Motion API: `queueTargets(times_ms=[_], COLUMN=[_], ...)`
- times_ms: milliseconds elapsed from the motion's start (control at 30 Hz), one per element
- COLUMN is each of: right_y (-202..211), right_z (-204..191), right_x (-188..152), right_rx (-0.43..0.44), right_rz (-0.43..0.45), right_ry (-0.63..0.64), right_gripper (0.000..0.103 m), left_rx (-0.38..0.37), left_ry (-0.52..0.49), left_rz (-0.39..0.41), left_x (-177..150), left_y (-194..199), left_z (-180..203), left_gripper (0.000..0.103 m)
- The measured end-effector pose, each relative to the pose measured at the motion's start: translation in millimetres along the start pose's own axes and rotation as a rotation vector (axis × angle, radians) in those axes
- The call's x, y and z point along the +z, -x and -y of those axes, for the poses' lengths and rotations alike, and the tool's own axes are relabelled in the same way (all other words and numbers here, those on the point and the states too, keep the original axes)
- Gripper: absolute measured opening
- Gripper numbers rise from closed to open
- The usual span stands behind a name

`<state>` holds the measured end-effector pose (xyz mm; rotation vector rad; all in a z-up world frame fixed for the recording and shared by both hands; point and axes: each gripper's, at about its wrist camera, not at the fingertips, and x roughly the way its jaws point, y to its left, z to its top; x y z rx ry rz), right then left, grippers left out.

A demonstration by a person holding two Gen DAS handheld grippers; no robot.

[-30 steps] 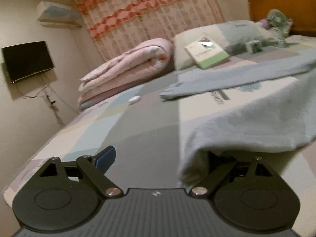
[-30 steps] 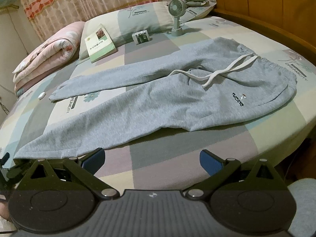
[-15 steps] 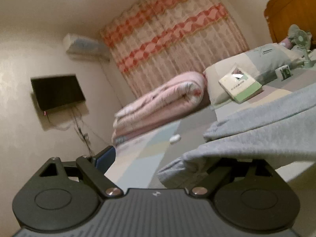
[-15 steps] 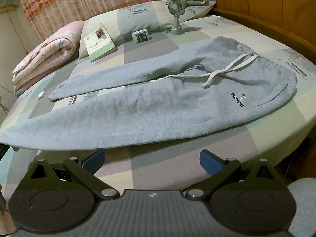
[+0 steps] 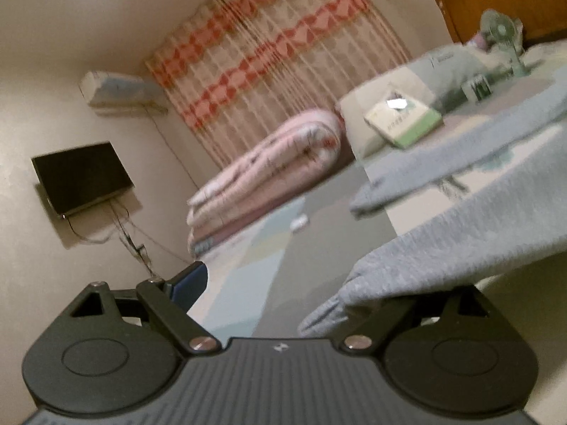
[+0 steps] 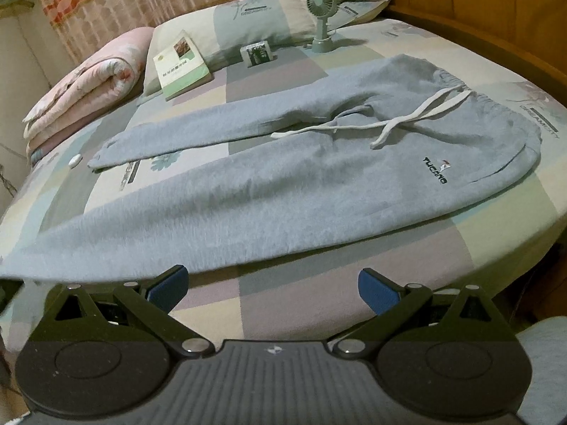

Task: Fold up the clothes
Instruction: 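Lay the second pant leg flat beside the first with the left gripper, then grasp the elastic cuff of the grey pant leg with the left gripper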

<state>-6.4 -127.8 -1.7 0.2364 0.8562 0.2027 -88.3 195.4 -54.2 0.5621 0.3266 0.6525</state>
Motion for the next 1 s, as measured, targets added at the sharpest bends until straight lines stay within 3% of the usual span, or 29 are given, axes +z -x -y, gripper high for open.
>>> queueTargets(times_ms=[100, 200, 400, 500, 667, 767, 900, 1000], right_y=[0.5, -3.0, -10.4, -14.0, -19.3, -18.6, -15.5, -10.8], right_z=[-0.1, -0.1, -0.2, -0.2, -8.7, -13.6, -23.0, -34.6], right_x=[-1.6, -1.9, -2.5, -2.8, -3.5, -1.7, 5.8, 14.6], right_rx=[0.002, 0.008, 0.019, 0.024, 0.048, 0.057, 0.061, 0.064], right_rz=[0.005, -0.004, -0.022, -0.031, -0.045, -0.046, -0.039, -0.019], right_ry=[0.003, -0.001, -0.009, -0.013, 0.019, 0.036, 0.083, 0.136], right_gripper=[0.103, 0.103, 0.103, 0.103, 0.103, 0.103, 0.103, 0.103], left_rx=[0.035, 0.007, -0.229, -0.253, -0.209, -0.168, -0.332, -0.435], left_ry=[-0.046, -0.106, -0.098, -0.079, 0.045, 0.219, 0.487, 0.494], left_rz=[0.082, 0.071, -0.161, -0.255, -0.428, -0.488, -0.487, -0.488], left_x=[10.1, 2.8, -36.4, -50.5, -66.5, -63.8, -46.2, -36.2], left_y=[-1.2, -5.1, 0.0, 3.6, -7.1, -21.0, -37.0, -42.6], left_z=[2.4, 9.4, 7.0, -5.9, -48.4, -78.6, -92.2, -70.5], left_gripper=[0.091, 0.091, 0.091, 0.091, 0.091, 0.087, 0.087, 0.087])
